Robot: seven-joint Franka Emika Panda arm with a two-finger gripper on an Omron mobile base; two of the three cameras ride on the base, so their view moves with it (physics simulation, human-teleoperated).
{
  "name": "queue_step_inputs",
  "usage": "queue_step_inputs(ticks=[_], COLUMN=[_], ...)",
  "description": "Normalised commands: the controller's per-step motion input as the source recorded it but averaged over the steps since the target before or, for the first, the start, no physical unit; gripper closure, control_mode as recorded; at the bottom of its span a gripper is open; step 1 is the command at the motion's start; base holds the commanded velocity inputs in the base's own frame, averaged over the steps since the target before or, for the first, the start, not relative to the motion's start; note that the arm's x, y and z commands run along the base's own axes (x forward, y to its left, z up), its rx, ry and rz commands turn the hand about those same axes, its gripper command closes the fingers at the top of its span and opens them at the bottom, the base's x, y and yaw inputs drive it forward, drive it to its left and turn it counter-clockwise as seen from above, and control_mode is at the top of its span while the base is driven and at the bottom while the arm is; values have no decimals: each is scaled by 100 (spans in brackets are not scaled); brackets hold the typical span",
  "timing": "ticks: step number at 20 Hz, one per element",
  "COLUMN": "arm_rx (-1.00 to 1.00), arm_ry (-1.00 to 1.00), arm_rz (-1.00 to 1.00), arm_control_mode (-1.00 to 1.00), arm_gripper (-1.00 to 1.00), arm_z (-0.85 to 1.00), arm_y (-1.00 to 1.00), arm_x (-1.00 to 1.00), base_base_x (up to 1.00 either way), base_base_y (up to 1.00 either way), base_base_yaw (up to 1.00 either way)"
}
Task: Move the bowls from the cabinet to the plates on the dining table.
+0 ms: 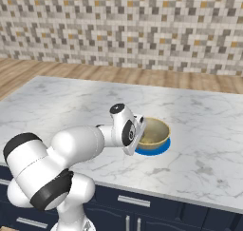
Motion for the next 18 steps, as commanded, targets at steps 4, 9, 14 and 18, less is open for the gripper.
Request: queue_step_inputs(ticks=[4,9,14,18], arm_rx=[0,0,5,8], arm_ry=[0,-11,-5,0], arm_rz=[0,0,0,0], arm_control_mode=[-100,-100,-100,-100], arm_gripper=[-100,-100,-100,-100], arm_z=[0,29,50,58], arm_y=[0,8,15,16], arm_x=[0,-8,-15,-7], base_base_x=[0,0,0,0], base_base_y=[0,0,0,0], base_base_yaw=[0,0,0,0])
